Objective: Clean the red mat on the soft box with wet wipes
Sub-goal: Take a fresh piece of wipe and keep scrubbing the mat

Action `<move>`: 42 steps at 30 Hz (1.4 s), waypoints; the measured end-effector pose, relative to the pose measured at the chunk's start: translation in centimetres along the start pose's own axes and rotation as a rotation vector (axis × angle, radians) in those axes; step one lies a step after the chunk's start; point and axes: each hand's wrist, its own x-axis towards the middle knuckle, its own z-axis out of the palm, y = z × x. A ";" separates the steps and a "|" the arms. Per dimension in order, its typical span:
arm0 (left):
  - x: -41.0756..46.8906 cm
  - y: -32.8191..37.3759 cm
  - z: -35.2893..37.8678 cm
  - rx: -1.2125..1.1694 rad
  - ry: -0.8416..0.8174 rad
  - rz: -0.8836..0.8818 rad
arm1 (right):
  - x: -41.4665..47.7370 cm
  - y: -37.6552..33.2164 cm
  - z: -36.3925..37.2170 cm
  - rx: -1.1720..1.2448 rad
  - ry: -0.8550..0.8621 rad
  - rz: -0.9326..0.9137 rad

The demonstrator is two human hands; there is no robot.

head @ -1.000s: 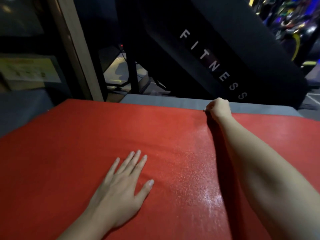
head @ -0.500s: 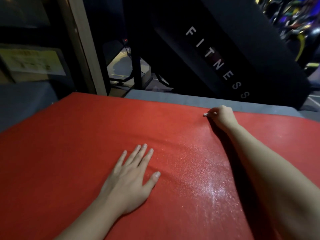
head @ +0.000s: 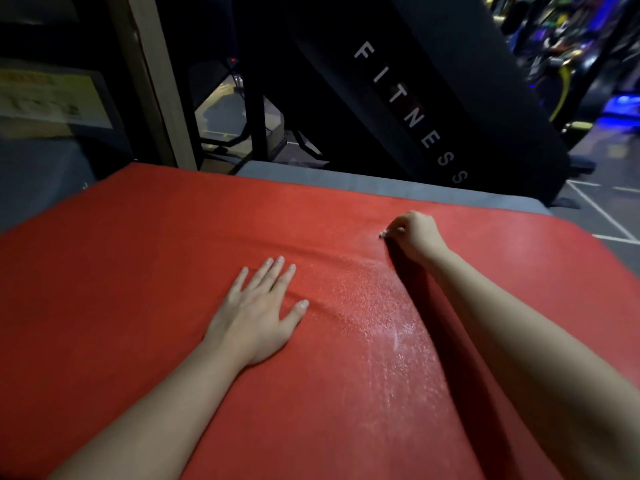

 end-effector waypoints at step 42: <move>-7.8 -1.8 -2.0 -0.019 0.008 -0.147 | -27.1 -6.6 -6.2 0.044 -0.139 -0.101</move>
